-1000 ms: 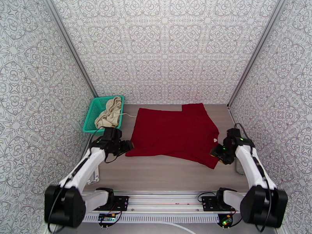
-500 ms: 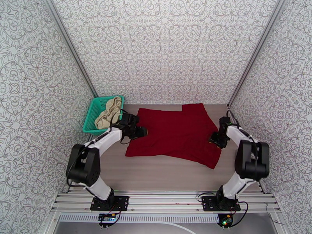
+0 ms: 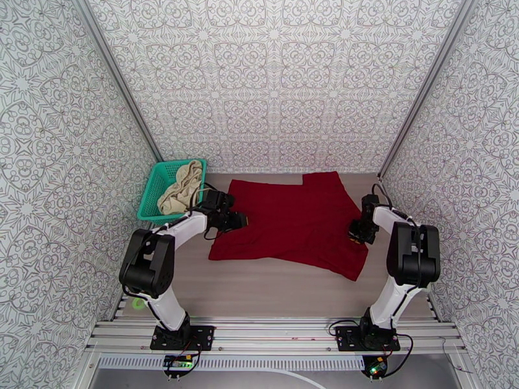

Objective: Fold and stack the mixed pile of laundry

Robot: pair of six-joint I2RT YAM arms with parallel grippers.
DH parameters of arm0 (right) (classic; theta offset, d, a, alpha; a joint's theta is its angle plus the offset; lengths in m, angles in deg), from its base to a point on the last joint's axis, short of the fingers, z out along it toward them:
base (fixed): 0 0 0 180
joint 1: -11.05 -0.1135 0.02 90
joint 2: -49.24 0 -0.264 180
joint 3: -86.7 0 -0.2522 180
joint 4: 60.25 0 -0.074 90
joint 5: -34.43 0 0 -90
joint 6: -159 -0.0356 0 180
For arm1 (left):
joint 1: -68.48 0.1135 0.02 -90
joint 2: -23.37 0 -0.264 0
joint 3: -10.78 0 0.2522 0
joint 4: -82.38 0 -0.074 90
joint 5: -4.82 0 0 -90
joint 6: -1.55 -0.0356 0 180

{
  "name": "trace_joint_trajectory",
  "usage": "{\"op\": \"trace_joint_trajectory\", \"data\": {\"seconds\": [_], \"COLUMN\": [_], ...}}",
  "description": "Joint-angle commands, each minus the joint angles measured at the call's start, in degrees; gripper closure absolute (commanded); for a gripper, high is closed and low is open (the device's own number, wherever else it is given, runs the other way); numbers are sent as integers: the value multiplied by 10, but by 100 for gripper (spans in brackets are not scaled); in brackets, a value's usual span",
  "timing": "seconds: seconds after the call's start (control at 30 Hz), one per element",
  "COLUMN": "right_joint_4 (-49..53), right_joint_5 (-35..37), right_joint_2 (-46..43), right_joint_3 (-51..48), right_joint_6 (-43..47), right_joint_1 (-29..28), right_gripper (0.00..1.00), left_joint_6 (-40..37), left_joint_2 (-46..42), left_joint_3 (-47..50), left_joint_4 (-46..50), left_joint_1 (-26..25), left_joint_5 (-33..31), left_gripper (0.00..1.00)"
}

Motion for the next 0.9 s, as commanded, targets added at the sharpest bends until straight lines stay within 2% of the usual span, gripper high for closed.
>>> {"op": "trace_joint_trajectory", "data": {"seconds": [0.0,0.67,0.87], "right_joint_4": [1,27,88], "right_joint_5": [-1,-12,-53], "right_joint_2": [-11,-157,-258], "right_joint_3": [-6,-104,-112], "right_joint_6": [7,12,15], "right_joint_1": [2,2,2], "right_gripper": [100,100,100], "left_joint_6": [4,16,15], "left_joint_2": [-2,-4,-14], "left_joint_3": [10,43,52], "left_joint_4": [-15,-41,-41], "left_joint_1": [5,20,30], "left_joint_5": [13,22,20], "left_gripper": [49,51,51]}}
